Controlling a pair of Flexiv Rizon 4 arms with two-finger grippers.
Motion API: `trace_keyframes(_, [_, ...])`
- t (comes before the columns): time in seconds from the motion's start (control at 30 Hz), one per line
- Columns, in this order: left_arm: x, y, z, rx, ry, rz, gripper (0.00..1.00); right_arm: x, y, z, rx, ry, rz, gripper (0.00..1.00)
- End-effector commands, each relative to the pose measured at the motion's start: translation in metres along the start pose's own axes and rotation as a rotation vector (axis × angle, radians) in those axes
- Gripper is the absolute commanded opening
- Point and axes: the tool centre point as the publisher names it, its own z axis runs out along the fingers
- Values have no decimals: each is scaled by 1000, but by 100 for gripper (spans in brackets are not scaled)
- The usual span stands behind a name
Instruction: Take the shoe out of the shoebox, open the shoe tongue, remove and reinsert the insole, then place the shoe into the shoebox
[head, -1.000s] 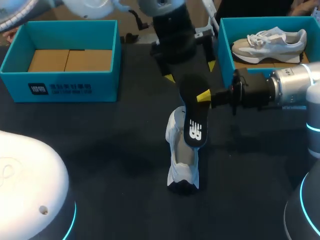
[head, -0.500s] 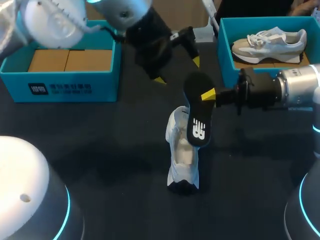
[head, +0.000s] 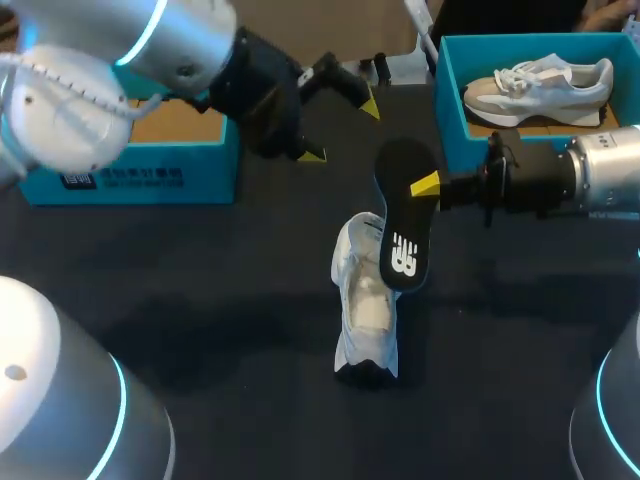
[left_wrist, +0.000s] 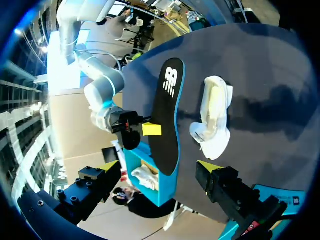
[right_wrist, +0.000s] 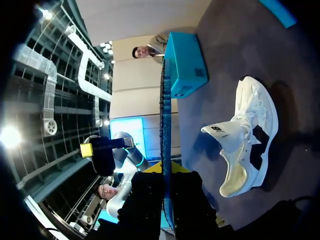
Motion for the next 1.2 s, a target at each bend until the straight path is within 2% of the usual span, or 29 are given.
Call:
trace_keyframes(0.03, [8, -5, -3, 6, -485, 24, 100, 4, -3, -3, -6, -7, 1, 0])
trace_keyframes(0.17, [8, -7, -1, 31, -560, 24, 100, 7, -3, -5, -10, 8, -17, 0])
trace_keyframes(0.53, [17, -11, 9, 34, -682, -8, 100, 16, -5, -9, -17, 21, -48, 0])
trace_keyframes(0.6, [19, -13, 11, 39, -684, -2, 100, 16, -5, -9, -15, 20, -47, 0])
trace_keyframes(0.67, [18, -13, 15, 65, -620, 3, 100, 14, -4, -9, -15, 20, -44, 0])
trace_keyframes(1.1, [18, -13, 15, 65, -620, 3, 100, 11, -4, -9, -25, 24, -34, 0])
trace_keyframes(1.2, [21, -12, 27, 69, -644, 8, 100, 14, -3, -7, -29, 26, -37, 0])
